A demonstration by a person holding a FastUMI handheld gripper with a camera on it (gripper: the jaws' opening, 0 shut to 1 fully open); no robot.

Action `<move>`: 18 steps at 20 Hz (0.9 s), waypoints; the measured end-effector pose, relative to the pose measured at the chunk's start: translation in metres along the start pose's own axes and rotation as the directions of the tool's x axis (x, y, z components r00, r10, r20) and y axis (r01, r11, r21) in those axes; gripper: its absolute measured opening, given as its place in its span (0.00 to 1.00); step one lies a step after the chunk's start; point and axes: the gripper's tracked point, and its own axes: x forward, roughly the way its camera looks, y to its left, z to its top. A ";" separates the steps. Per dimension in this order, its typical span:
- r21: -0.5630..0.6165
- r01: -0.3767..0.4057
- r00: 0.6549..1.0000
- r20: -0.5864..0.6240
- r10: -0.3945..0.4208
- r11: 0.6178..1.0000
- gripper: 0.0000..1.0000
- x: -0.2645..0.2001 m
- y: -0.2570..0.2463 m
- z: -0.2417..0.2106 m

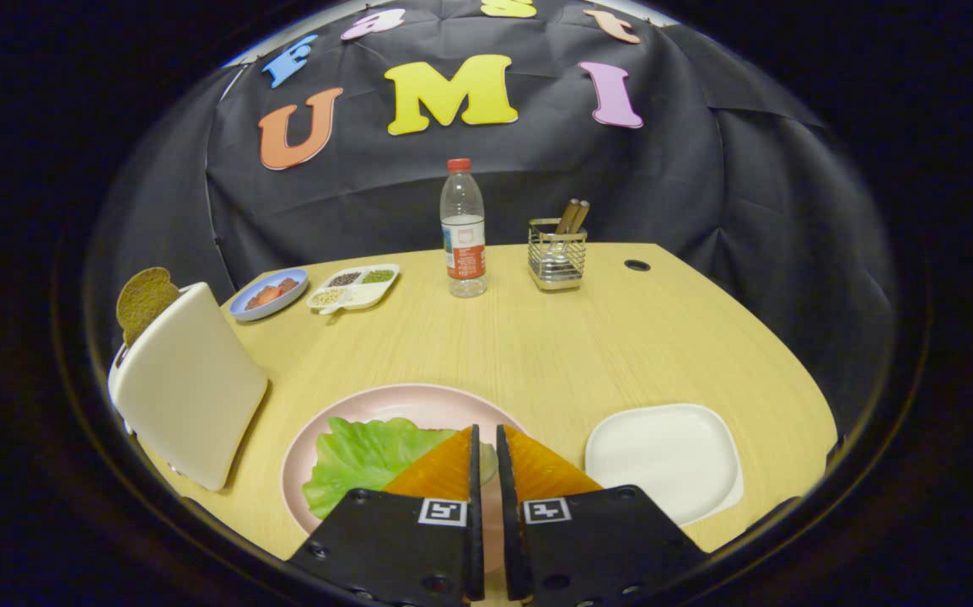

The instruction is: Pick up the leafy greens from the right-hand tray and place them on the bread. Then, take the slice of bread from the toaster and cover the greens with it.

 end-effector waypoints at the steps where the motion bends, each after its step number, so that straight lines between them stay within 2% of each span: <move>1: 0.002 0.005 1.000 0.000 -0.005 1.000 0.14 -0.004 -0.001 0.001; 8: 0.012 0.051 0.996 0.066 -0.051 0.999 0.83 -0.042 -0.009 0.028; 9: 0.012 0.045 0.995 0.085 -0.046 0.999 0.84 -0.051 -0.006 0.035; 10: 0.009 0.038 0.994 0.101 -0.039 0.999 0.93 -0.059 -0.002 0.041; 13: 0.011 0.043 0.990 0.135 -0.044 0.999 0.96 -0.086 0.006 0.059; 16: 0.035 -0.010 0.987 0.159 0.004 0.999 0.97 -0.112 0.033 0.077; 18: 0.001 -0.022 0.982 0.190 0.021 1.000 0.96 -0.125 0.051 0.091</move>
